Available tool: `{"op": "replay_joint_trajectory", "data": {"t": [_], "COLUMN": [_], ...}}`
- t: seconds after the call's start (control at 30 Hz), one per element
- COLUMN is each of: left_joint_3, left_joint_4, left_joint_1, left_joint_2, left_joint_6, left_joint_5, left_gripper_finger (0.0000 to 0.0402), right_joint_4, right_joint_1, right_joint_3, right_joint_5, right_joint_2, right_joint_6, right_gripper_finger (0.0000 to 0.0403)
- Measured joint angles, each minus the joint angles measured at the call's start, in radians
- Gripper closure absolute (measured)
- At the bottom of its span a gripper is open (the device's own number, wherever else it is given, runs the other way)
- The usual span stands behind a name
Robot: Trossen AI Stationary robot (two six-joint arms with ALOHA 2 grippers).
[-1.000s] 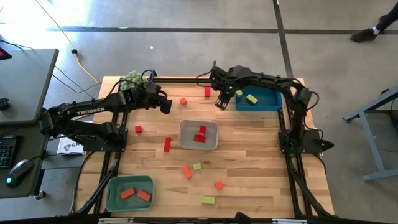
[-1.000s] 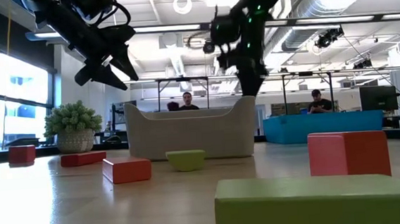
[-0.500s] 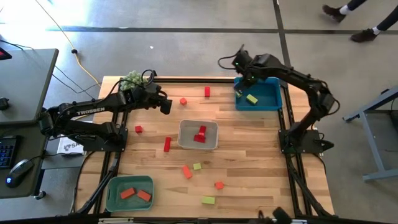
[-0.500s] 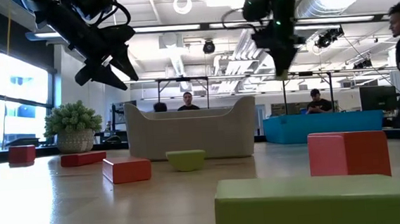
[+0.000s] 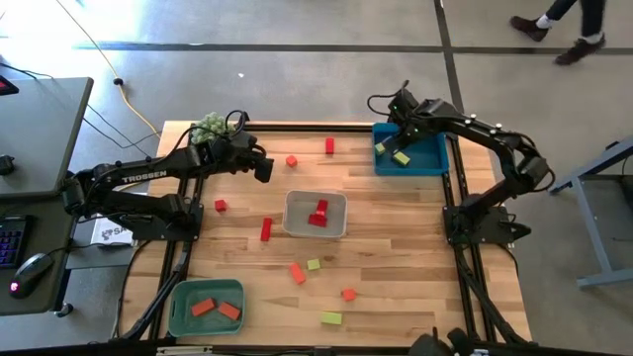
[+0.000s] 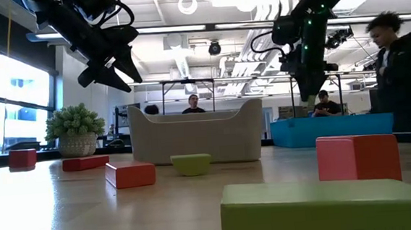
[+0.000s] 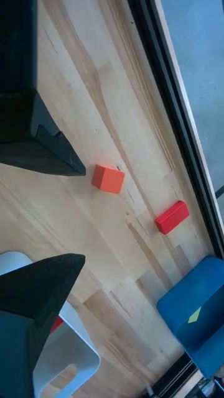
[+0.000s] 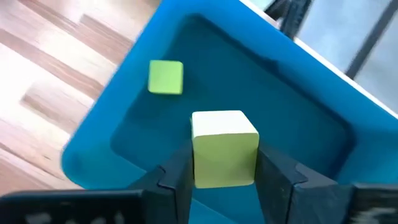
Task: Sort & place blocks by color
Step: Put the green wooden block into the blue bin
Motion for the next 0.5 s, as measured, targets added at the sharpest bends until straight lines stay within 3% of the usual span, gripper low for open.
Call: {"op": "replay_joint_trajectory", "data": {"t": [0.5], "left_joint_3": [0.000], "left_joint_4": [-0.052], "left_joint_1": [0.000], "left_joint_2": [0.000], "left_joint_6": [-0.028], "left_joint_5": [0.019], "left_gripper_finger": [0.0177], "right_joint_4": [0.045], "right_joint_1": [-0.009], "right_joint_3": [-0.026], "right_joint_5": [-0.021], "right_joint_2": [0.000], "right_joint_6": [-0.022], "right_gripper_finger": [0.0255]}}
